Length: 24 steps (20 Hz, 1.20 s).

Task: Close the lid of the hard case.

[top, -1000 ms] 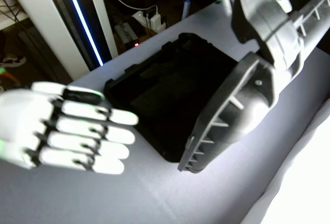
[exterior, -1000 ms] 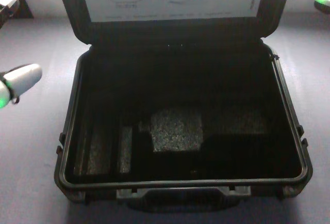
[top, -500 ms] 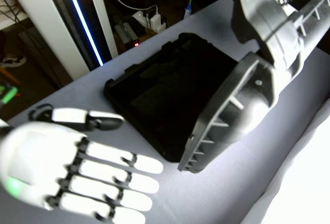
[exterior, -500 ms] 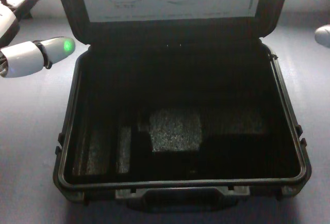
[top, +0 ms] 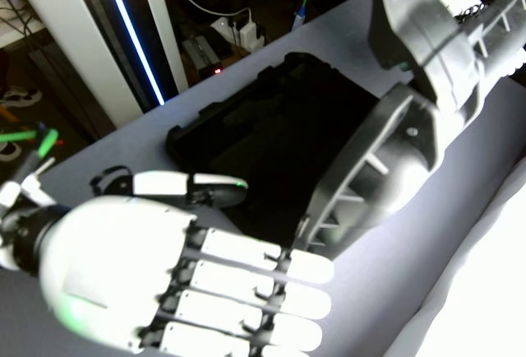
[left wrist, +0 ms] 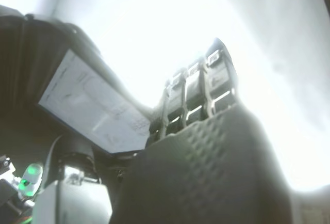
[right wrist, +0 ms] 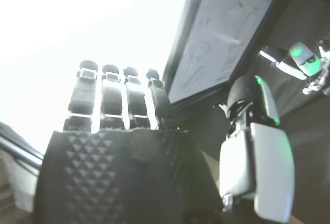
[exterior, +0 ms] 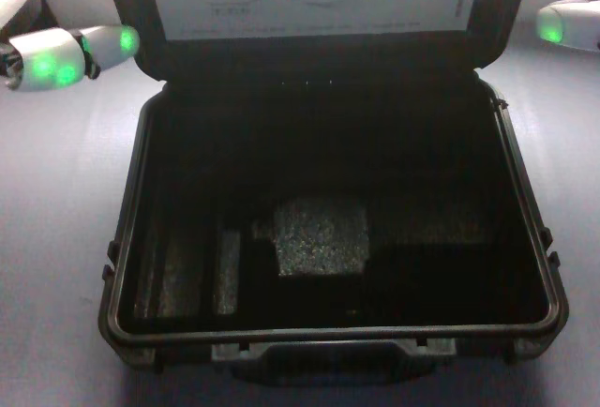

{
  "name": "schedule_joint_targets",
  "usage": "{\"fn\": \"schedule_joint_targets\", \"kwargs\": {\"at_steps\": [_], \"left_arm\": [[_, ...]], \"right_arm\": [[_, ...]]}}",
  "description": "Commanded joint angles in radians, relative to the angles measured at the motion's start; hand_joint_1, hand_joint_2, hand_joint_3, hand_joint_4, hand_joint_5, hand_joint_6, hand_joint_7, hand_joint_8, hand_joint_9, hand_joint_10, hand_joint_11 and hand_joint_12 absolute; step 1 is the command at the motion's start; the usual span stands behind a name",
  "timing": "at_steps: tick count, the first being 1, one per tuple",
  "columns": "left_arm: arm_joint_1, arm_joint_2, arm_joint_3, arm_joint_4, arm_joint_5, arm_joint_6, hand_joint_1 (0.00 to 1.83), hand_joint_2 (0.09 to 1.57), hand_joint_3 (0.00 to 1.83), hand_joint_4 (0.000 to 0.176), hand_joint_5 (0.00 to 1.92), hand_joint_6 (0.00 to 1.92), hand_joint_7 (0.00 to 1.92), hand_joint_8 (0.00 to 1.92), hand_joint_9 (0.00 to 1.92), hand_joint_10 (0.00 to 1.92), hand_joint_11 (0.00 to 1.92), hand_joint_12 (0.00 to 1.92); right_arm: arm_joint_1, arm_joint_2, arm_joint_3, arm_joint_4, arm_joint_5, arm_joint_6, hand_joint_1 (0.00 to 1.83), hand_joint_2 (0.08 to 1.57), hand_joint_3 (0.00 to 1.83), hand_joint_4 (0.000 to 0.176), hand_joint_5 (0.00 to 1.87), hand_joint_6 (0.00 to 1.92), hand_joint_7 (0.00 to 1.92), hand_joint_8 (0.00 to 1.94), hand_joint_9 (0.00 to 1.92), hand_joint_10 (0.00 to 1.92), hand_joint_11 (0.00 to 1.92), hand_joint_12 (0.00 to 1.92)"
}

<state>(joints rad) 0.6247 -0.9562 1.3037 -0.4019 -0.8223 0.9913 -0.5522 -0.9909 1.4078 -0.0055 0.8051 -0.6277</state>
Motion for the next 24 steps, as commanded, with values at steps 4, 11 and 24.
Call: {"fn": "schedule_joint_targets", "kwargs": {"at_steps": [4, 11, 24], "left_arm": [[-0.059, -0.012, 0.025, 0.039, -0.085, -0.001, 0.04, 1.12, 0.0, 0.0, 0.02, 0.0, 0.08, 0.01, 0.06, 0.01, 0.06, 0.03], [-0.183, -0.039, 0.052, 0.118, -0.001, 0.035, 0.08, 1.09, 0.0, 0.011, 0.03, 0.0, 0.05, 0.0, 0.04, 0.0, 0.04, 0.03], [-0.077, 0.064, -0.091, 0.132, -0.186, 0.035, 0.0, 1.12, 0.0, 0.029, 0.01, 0.0, 0.08, 0.0, 0.08, 0.0, 0.0, 0.27]], "right_arm": [[0.048, 0.005, 0.011, 0.023, 0.106, -0.018, 0.3, 1.17, 0.0, 0.0, 0.07, 0.0, 0.07, 0.0, 0.07, 0.0, 0.0, 0.38], [0.141, -0.012, 0.037, -0.021, 0.065, -0.02, 0.33, 1.17, 0.01, 0.0, 0.09, 0.0, 0.04, 0.0, 0.04, 0.01, 0.01, 0.23], [0.141, 0.045, -0.103, -0.125, 0.16, -0.02, 0.33, 1.14, 0.0, 0.0, 0.13, 0.0, 0.11, 0.0, 0.11, 0.0, 0.0, 0.29]]}}
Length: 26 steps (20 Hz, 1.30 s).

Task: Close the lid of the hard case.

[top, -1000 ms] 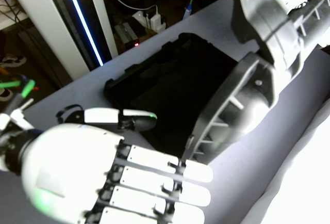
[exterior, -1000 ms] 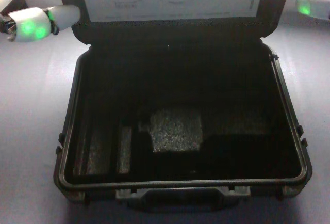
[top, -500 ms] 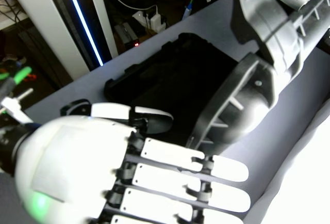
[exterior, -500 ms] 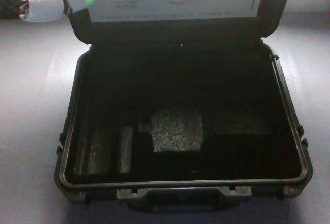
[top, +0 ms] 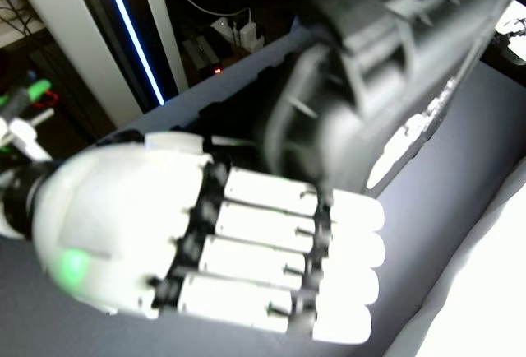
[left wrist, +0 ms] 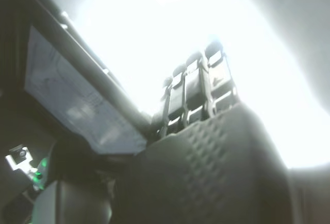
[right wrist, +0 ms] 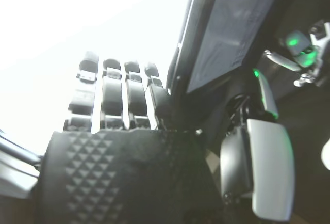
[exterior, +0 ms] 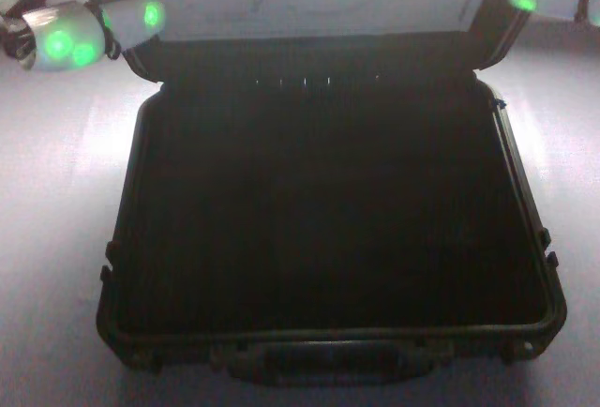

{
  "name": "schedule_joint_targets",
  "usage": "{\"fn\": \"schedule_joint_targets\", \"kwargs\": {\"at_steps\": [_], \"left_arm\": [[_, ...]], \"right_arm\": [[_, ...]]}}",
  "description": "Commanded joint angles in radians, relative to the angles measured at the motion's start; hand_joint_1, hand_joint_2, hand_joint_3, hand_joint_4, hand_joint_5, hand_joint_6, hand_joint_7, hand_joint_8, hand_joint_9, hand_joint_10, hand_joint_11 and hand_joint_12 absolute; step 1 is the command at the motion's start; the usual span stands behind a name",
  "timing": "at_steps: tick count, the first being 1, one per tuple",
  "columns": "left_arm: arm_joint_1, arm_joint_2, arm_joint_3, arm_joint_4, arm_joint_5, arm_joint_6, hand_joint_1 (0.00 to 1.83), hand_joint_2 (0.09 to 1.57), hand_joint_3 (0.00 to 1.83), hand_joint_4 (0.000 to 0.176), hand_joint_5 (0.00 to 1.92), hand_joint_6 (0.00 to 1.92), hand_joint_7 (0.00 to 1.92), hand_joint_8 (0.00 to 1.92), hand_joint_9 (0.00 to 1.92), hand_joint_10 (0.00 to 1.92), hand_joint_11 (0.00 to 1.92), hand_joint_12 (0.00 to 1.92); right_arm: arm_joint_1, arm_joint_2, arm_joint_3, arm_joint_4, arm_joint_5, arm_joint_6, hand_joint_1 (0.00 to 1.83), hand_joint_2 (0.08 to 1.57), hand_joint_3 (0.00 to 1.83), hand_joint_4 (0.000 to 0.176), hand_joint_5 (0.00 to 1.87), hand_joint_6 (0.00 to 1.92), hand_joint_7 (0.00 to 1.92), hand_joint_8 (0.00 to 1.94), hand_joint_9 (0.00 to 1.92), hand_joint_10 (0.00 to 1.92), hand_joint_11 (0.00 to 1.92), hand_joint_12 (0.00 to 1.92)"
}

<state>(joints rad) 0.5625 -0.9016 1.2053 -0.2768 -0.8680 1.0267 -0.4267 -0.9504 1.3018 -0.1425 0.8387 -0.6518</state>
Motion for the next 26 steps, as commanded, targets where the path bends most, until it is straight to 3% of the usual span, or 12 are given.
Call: {"fn": "schedule_joint_targets", "kwargs": {"at_steps": [1, 3, 5, 8, 10, 12, 15, 17, 20, 21, 24, 26], "left_arm": [[-0.003, 0.018, -0.003, 0.008, -0.155, -0.001, 0.0, 1.1, 0.0, 0.043, 0.0, 0.0, 0.08, 0.0, 0.07, 0.0, 0.0, 0.25], [0.027, 0.039, -0.031, 0.012, -0.188, -0.003, 0.08, 1.08, 0.0, 0.081, 0.02, 0.0, 0.08, 0.0, 0.04, 0.0, 0.0, 0.22], [0.064, 0.062, -0.063, 0.014, -0.228, -0.005, 0.11, 1.1, 0.0, 0.037, 0.03, 0.0, 0.06, 0.0, 0.02, 0.0, 0.0, 0.12], [0.106, 0.085, -0.098, 0.02, -0.267, -0.012, 0.05, 1.09, 0.0, 0.037, 0.02, 0.0, 0.04, 0.0, 0.0, 0.0, 0.0, 0.02], [0.133, 0.104, -0.118, 0.031, -0.279, -0.015, 0.11, 1.16, 0.01, 0.0, 0.01, 0.0, 0.03, 0.0, 0.0, 0.0, 0.0, 0.0], [0.164, 0.12, -0.138, 0.033, -0.299, -0.018, 0.12, 1.18, 0.01, 0.0, 0.01, 0.0, 0.04, 0.01, 0.06, 0.02, 0.08, 0.04], [0.213, 0.141, -0.162, 0.051, -0.314, -0.041, 0.18, 1.2, 0.0, 0.0, 0.01, 0.0, 0.05, 0.0, 0.12, 0.0, 0.0, 0.53], [0.253, 0.152, -0.182, 0.056, -0.324, -0.046, 0.38, 1.25, 0.01, 0.0, 0.01, 0.0, 0.03, 0.0, 0.05, 0.0, 0.0, 0.35], [0.293, 0.164, -0.195, 0.068, -0.335, -0.074, 0.34, 1.26, 0.0, 0.0, 0.01, 0.0, 0.01, 0.0, 0.05, 0.0, 0.0, 0.28], [0.308, 0.172, -0.199, 0.076, -0.338, -0.091, 0.16, 1.22, 0.0, 0.0, 0.01, 0.0, 0.05, 0.0, 0.1, 0.0, 0.0, 0.43], [0.351, 0.199, -0.226, 0.088, -0.351, -0.099, 0.16, 1.13, 0.0, 0.0, 0.05, 0.0, 0.11, 0.0, 0.08, 0.0, 0.0, 0.23], [0.362, 0.204, -0.235, 0.098, -0.354, -0.104, 0.16, 1.14, 0.0, 0.0, 0.06, 0.0, 0.11, 0.0, 0.11, 0.0, 0.0, 0.46]], "right_arm": [[0.002, 0.012, -0.007, 0.012, 0.143, 0.004, 0.31, 1.15, 0.0, 0.0, 0.12, 0.0, 0.1, 0.0, 0.11, 0.0, 0.0, 0.31], [-0.028, 0.028, -0.031, 0.016, 0.176, 0.004, 0.32, 1.15, 0.0, 0.0, 0.13, 0.0, 0.12, 0.0, 0.13, 0.0, 0.0, 0.37], [-0.057, 0.035, -0.048, 0.027, 0.208, 0.004, 0.31, 1.15, 0.0, 0.0, 0.09, 0.01, 0.03, 0.01, 0.02, 0.0, 0.0, 0.14], [-0.105, 0.046, -0.07, 0.043, 0.247, 0.006, 0.3, 1.14, 0.0, 0.0, 0.1, 0.01, 0.06, 0.02, 0.05, 0.02, 0.06, 0.03], [-0.14, 0.062, -0.086, 0.044, 0.264, 0.007, 0.28, 1.13, 0.0, 0.0, 0.11, 0.0, 0.09, 0.0, 0.06, 0.0, 0.06, 0.03], [-0.165, 0.074, -0.1, 0.044, 0.273, 0.007, 0.28, 1.12, 0.0, 0.001, 0.09, 0.0, 0.05, 0.0, 0.04, 0.0, 0.05, 0.03], [-0.198, 0.094, -0.122, 0.035, 0.279, 0.007, 0.3, 1.12, 0.0, 0.0, 0.09, 0.0, 0.05, 0.0, 0.04, 0.0, 0.05, 0.03], [-0.224, 0.108, -0.137, 0.026, 0.279, 0.009, 0.29, 1.11, 0.0, 0.021, 0.08, 0.0, 0.02, 0.0, 0.04, 0.0, 0.07, 0.05], [-0.266, 0.133, -0.161, 0.017, 0.282, 0.023, 0.28, 1.13, 0.0, 0.001, 0.1, 0.0, 0.06, 0.01, 0.05, 0.01, 0.07, 0.06], [-0.282, 0.141, -0.17, 0.015, 0.285, 0.026, 0.28, 1.13, 0.0, 0.006, 0.1, 0.0, 0.07, 0.01, 0.03, 0.0, 0.03, 0.04], [-0.333, 0.164, -0.189, -0.006, 0.285, 0.053, 0.32, 1.14, 0.01, 0.034, 0.07, 0.0, 0.01, 0.0, 0.0, 0.0, 0.0, 0.0], [-0.351, 0.178, -0.2, -0.007, 0.285, 0.054, 0.39, 1.16, 0.01, 0.007, 0.07, 0.0, 0.0, 0.0, 0.0, 0.0, 0.02, 0.01]]}}
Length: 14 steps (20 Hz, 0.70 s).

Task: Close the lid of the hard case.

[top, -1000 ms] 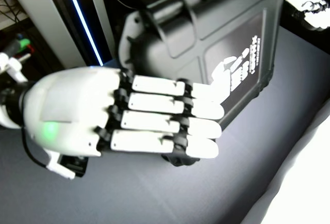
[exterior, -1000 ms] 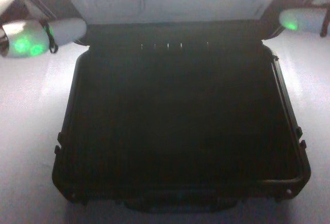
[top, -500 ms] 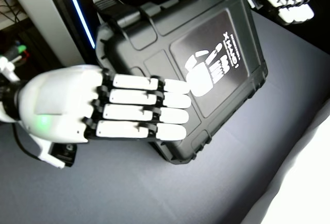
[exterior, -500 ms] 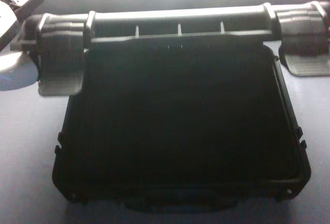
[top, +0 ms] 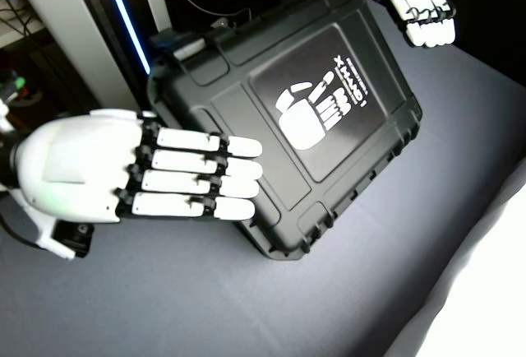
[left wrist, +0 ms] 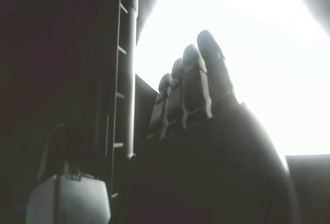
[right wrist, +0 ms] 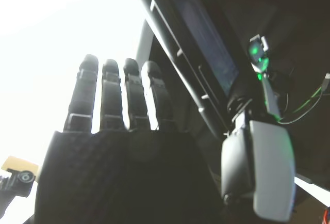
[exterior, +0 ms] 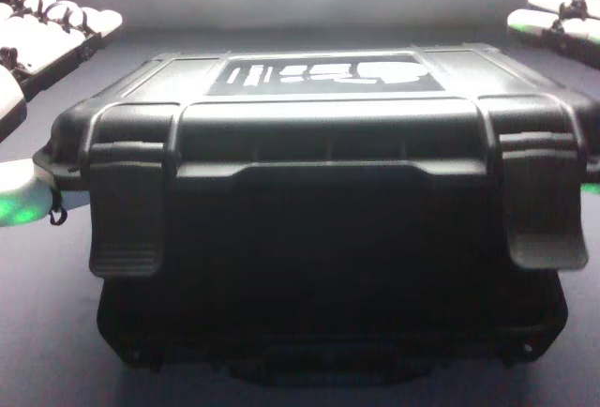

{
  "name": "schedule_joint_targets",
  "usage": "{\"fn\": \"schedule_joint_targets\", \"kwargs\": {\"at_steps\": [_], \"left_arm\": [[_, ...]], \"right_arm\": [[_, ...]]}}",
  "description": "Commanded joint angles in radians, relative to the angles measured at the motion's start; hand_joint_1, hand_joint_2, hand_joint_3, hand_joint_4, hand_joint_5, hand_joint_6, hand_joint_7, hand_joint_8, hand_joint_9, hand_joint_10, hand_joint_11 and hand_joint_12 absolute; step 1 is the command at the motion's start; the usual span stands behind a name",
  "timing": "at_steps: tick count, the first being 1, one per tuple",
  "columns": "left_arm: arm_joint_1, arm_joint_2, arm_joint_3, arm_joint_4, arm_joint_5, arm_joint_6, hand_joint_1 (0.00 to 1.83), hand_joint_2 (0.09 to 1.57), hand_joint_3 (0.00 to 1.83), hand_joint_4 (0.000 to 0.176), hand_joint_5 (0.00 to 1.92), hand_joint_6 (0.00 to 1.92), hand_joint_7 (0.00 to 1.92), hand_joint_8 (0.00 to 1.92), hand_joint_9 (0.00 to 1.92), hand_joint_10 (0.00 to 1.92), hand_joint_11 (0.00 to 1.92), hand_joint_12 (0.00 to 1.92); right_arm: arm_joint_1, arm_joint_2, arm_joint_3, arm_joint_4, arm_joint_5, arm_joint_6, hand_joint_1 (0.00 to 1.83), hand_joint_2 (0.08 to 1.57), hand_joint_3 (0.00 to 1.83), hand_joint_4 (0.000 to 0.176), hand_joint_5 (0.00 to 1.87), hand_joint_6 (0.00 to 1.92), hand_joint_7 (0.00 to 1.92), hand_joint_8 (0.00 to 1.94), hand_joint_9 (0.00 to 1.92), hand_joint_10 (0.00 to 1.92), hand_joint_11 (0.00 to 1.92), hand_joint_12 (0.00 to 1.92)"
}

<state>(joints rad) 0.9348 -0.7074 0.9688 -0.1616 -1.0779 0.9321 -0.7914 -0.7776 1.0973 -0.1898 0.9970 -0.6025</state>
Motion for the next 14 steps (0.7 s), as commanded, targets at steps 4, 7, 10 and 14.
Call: {"fn": "schedule_joint_targets", "kwargs": {"at_steps": [4, 7, 10, 14], "left_arm": [[0.031, 0.037, -0.028, 0.009, -0.147, -0.019, 0.15, 1.13, 0.0, 0.0, 0.03, 0.01, 0.08, 0.01, 0.12, 0.01, 0.0, 0.56], [0.082, 0.084, -0.064, 0.02, -0.159, -0.022, 0.09, 1.14, 0.0, 0.0, 0.01, 0.0, 0.05, 0.0, 0.07, 0.0, 0.0, 0.21], [0.163, 0.116, -0.096, -0.011, -0.2, -0.022, 0.12, 1.12, 0.0, 0.0, 0.01, 0.0, 0.06, 0.0, 0.09, 0.0, 0.0, 0.4], [0.327, 0.144, -0.134, -0.123, -0.317, -0.023, 0.17, 1.19, 0.01, 0.0, 0.05, 0.0, 0.08, 0.0, 0.05, 0.01, 0.0, 0.22]], "right_arm": [[-0.031, 0.034, -0.01, 0.04, 0.127, 0.018, 0.5, 1.18, 0.01, 0.0, 0.06, 0.0, 0.0, 0.0, 0.0, 0.0, 0.04, 0.02], [-0.066, 0.059, -0.028, 0.04, 0.127, 0.024, 0.45, 1.15, 0.0, 0.0, 0.06, 0.0, 0.01, 0.0, 0.0, 0.0, 0.06, 0.03], [-0.087, 0.076, -0.043, 0.041, 0.127, 0.024, 0.44, 1.16, 0.0, 0.0, 0.07, 0.01, 0.03, 0.01, 0.0, 0.0, 0.1, 0.06], [-0.114, 0.089, -0.055, 0.048, 0.127, 0.026, 0.45, 1.15, 0.0, 0.0, 0.05, 0.0, 0.01, 0.0, 0.01, 0.0, 0.11, 0.07]]}}
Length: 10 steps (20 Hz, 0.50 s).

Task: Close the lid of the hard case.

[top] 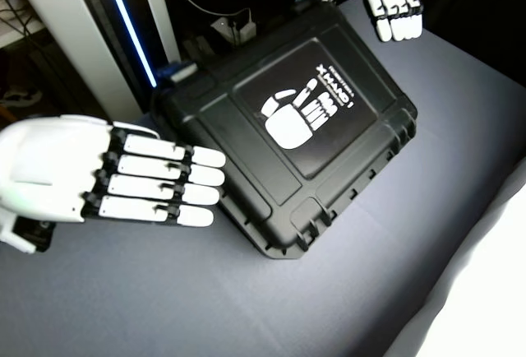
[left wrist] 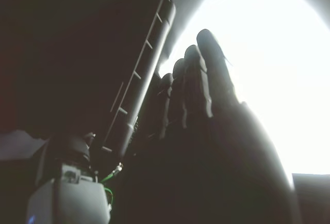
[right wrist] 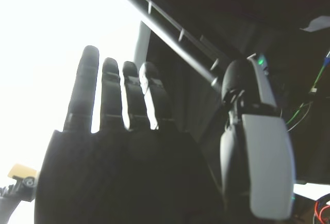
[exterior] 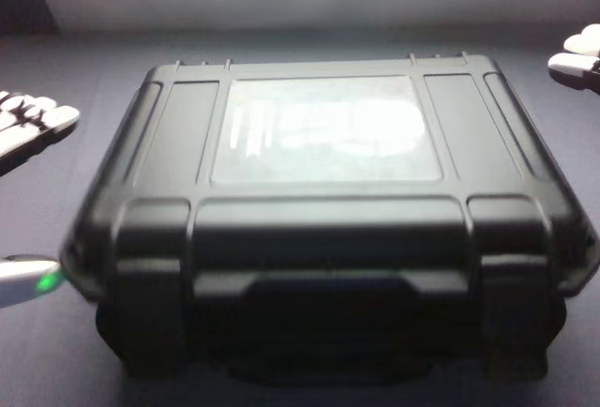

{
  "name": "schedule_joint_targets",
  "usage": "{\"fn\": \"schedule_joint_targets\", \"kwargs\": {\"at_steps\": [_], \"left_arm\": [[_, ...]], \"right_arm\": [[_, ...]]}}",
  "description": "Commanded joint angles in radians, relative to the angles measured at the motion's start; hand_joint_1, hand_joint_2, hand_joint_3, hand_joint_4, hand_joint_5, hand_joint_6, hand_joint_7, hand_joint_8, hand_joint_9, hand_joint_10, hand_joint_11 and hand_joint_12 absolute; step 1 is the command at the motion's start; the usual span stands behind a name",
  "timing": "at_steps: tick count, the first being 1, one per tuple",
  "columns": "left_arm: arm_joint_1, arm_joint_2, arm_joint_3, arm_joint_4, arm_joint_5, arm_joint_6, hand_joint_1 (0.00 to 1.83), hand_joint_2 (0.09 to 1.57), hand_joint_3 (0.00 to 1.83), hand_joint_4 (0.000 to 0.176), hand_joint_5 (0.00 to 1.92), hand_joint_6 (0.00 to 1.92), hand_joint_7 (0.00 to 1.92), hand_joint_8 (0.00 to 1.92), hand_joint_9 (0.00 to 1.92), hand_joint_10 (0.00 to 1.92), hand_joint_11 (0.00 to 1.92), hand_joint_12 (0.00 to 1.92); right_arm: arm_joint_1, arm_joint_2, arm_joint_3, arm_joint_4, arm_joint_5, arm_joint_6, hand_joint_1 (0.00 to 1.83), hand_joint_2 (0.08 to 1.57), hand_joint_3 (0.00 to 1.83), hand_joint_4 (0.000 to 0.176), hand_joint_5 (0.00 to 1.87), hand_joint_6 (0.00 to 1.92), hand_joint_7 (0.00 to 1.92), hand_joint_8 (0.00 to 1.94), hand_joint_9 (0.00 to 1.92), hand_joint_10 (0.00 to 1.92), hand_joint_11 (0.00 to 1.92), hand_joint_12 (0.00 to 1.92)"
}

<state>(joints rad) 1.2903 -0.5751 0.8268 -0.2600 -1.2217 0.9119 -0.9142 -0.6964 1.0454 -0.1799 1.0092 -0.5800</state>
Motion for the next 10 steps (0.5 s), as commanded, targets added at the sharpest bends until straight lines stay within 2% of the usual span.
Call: {"fn": "schedule_joint_targets", "kwargs": {"at_steps": [1, 3, 4, 6, 8, 10], "left_arm": [[0.017, 0.021, -0.002, -0.048, -0.208, -0.004, 0.11, 1.18, 0.0, 0.0, 0.03, 0.0, 0.04, 0.0, 0.01, 0.01, 0.0, 0.07], [0.091, 0.026, -0.012, -0.101, -0.294, -0.019, 0.1, 1.16, 0.0, 0.0, 0.03, 0.0, 0.06, 0.0, 0.04, 0.0, 0.0, 0.13], [0.104, 0.021, -0.011, -0.119, -0.321, -0.023, 0.09, 1.14, 0.0, 0.0, 0.02, 0.0, 0.09, 0.0, 0.08, 0.0, 0.0, 0.26], [0.131, 0.009, -0.002, -0.145, -0.363, -0.037, 0.08, 1.16, 0.01, 0.0, 0.03, 0.0, 0.09, 0.0, 0.1, 0.0, 0.0, 0.36], [0.13, 0.002, 0.001, -0.147, -0.371, -0.04, 0.13, 1.17, 0.01, 0.0, 0.04, 0.0, 0.08, 0.0, 0.09, 0.0, 0.0, 0.32], [0.124, -0.014, 0.006, -0.16, -0.393, -0.041, 0.07, 1.16, 0.0, 0.0, 0.03, 0.0, 0.07, 0.0, 0.08, 0.0, 0.0, 0.27]], "right_arm": [[0.007, 0.009, -0.003, 0.039, 0.114, 0.004, 0.43, 1.15, 0.0, 0.0, 0.05, 0.0, 0.0, 0.0, 0.01, 0.0, 0.12, 0.09], [0.007, 0.008, -0.004, 0.043, 0.116, 0.005, 0.44, 1.16, 0.0, 0.0, 0.04, 0.0, 0.0, 0.0, 0.0, 0.0, 0.08, 0.07], [0.008, 0.008, -0.003, 0.046, 0.122, 0.005, 0.43, 1.16, 0.0, 0.0, 0.03, 0.0, 0.0, 0.0, 0.0, 0.0, 0.07, 0.07], [0.009, 0.008, 0.0, 0.051, 0.139, 0.005, 0.42, 1.16, 0.0, 0.0, 0.04, 0.0, 0.0, 0.0, 0.0, 0.0, 0.08, 0.09], [0.009, 0.005, 0.004, 0.051, 0.149, 0.004, 0.41, 1.15, 0.0, 0.0, 0.04, 0.0, 0.0, 0.0, 0.0, 0.0, 0.08, 0.1], [0.01, -0.007, 0.006, 0.056, 0.173, 0.004, 0.39, 1.14, 0.0, 0.0, 0.05, 0.0, 0.0, 0.0, 0.0, 0.0, 0.04, 0.1]]}}
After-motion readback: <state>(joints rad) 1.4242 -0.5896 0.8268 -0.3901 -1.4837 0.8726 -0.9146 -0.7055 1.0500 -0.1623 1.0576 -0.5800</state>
